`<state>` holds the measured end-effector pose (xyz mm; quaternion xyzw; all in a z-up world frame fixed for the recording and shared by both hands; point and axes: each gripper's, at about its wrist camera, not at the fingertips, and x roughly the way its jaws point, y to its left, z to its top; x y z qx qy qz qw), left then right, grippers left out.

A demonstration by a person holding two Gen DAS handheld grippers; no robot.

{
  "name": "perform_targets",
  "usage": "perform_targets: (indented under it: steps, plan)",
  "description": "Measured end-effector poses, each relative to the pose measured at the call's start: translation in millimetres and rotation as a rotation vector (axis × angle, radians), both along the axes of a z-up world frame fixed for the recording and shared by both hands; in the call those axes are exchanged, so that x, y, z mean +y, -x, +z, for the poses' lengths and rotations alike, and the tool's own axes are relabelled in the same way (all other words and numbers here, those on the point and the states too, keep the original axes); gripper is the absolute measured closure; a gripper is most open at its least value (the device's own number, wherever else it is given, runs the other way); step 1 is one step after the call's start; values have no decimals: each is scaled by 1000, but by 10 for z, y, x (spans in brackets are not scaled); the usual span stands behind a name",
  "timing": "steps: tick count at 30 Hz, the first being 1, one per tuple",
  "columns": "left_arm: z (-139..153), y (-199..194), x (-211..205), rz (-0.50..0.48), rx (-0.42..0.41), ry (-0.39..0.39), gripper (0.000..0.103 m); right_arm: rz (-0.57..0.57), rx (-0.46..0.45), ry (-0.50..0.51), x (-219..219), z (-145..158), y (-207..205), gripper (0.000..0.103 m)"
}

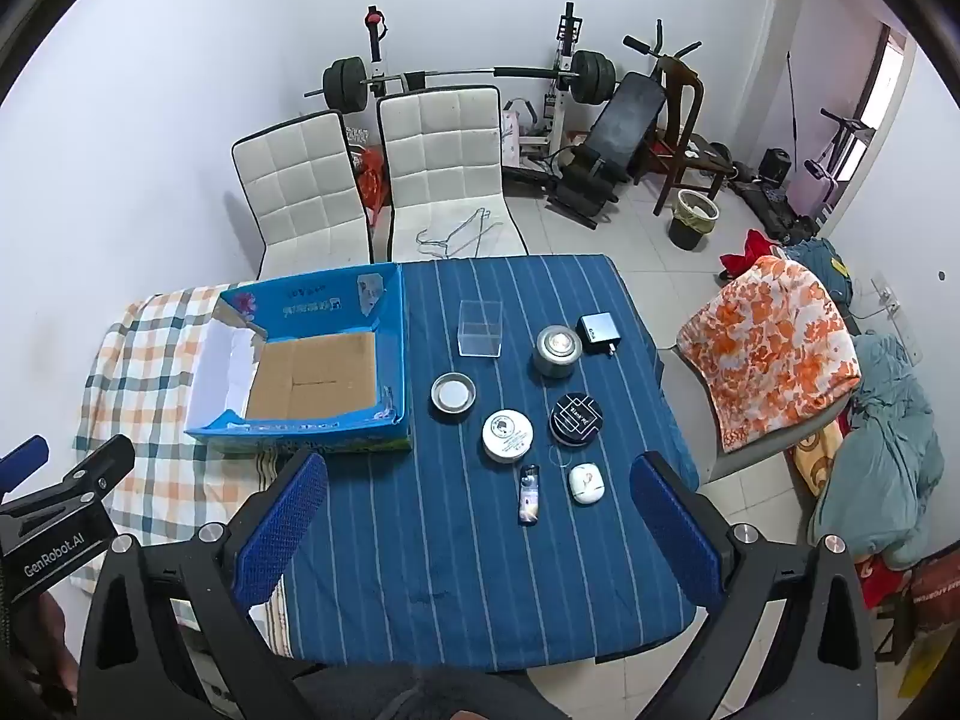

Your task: Organize rigid objects

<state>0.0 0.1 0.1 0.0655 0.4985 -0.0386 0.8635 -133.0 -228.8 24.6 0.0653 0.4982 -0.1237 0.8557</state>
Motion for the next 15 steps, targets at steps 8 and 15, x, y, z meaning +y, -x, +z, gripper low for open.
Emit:
perform_targets:
  steps: [8, 15]
  plan:
    - [31, 4, -17, 2, -14, 19, 0, -15, -9, 10, -20, 42, 36, 0]
    - [5, 40, -43, -14, -1, 20, 0, -13, -19, 8, -52, 43, 58, 0]
